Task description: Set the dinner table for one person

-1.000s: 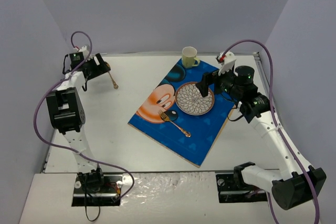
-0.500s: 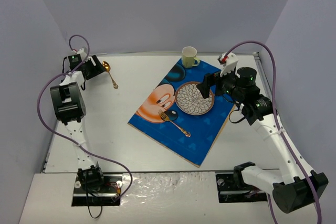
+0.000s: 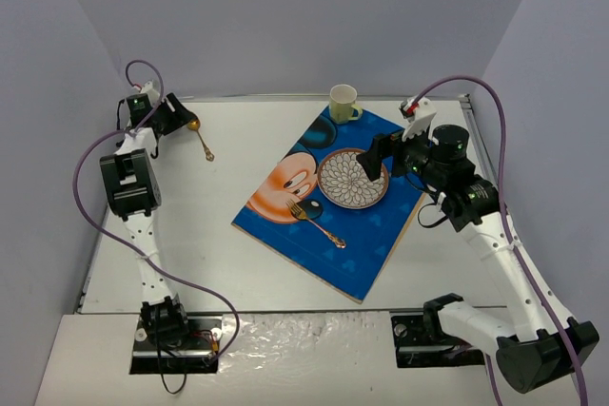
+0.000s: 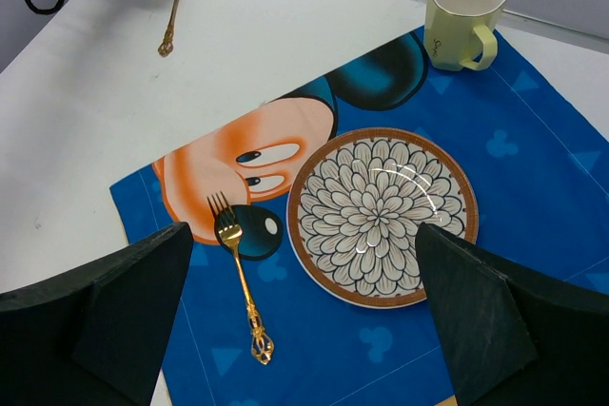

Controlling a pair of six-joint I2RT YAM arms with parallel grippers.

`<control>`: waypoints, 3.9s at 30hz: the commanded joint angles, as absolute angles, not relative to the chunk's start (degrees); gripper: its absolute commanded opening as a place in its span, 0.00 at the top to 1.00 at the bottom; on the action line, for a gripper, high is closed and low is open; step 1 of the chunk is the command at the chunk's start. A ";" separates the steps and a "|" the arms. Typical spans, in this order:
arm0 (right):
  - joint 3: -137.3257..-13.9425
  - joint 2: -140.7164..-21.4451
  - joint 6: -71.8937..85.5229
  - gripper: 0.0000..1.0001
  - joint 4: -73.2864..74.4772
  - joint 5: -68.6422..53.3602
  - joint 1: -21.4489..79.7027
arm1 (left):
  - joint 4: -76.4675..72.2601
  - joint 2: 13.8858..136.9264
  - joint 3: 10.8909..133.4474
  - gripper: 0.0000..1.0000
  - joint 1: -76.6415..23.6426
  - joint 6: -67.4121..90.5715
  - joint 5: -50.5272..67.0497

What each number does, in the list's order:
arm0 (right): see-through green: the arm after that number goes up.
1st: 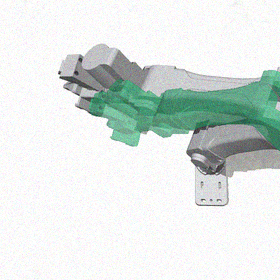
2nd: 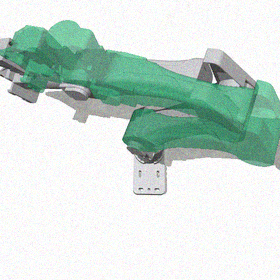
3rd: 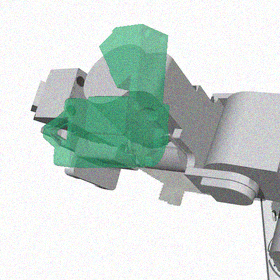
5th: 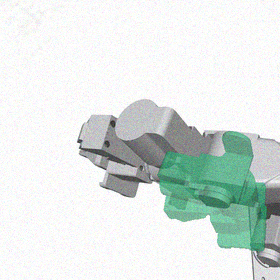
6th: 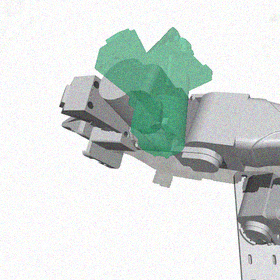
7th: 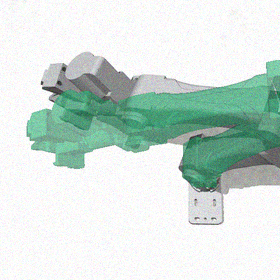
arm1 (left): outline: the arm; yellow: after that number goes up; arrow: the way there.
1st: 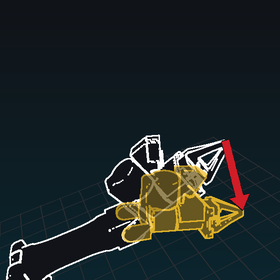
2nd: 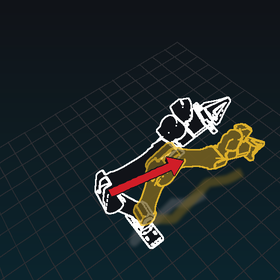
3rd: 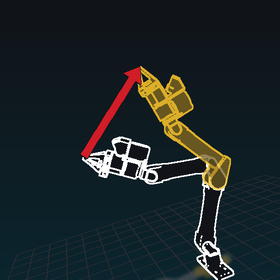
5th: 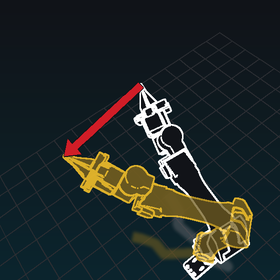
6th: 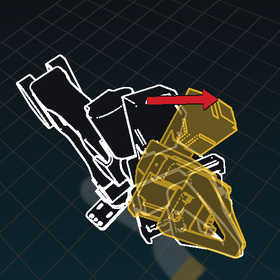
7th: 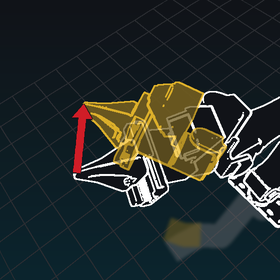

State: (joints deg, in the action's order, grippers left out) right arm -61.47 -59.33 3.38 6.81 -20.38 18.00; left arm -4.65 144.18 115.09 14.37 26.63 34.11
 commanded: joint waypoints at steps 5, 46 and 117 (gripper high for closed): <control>-62.40 -58.28 5.12 0.00 4.47 -19.77 18.64 | -5.37 147.58 119.22 0.48 14.68 29.51 37.57; -72.10 -72.38 8.27 0.00 6.24 -17.59 30.11 | -35.96 113.96 78.90 1.00 13.81 38.02 37.68; -100.36 -108.03 12.23 0.80 8.09 -14.40 45.71 | -29.41 70.94 49.40 1.00 -17.06 34.24 13.19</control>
State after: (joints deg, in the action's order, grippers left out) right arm -98.89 -107.72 12.16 10.57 -13.63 44.94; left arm -23.38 73.28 48.10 -16.82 34.24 13.47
